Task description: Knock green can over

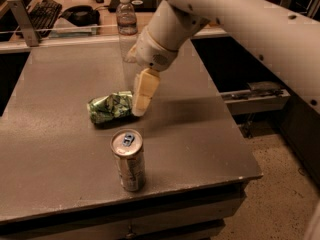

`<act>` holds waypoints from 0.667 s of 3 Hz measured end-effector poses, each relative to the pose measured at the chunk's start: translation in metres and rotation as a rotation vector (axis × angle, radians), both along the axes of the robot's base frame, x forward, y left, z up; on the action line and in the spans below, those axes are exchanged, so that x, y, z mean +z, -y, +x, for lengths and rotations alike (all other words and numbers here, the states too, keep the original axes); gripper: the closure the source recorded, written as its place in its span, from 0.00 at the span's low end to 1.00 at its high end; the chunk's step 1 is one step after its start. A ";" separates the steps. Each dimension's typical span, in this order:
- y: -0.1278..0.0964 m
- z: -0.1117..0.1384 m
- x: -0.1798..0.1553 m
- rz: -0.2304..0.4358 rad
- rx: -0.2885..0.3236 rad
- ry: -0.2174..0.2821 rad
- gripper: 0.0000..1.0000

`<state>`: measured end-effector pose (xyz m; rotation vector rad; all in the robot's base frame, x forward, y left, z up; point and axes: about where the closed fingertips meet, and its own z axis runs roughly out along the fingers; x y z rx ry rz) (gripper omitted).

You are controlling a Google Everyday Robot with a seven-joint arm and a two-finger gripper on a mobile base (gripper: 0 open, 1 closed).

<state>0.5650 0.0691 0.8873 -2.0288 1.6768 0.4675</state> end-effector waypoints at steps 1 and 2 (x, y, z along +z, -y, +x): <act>0.042 0.014 0.013 0.184 -0.082 0.052 0.00; 0.086 0.028 0.027 0.326 -0.157 0.118 0.00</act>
Offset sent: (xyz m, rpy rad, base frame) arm 0.0451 -0.1512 0.0498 0.4999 -0.2076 -0.2603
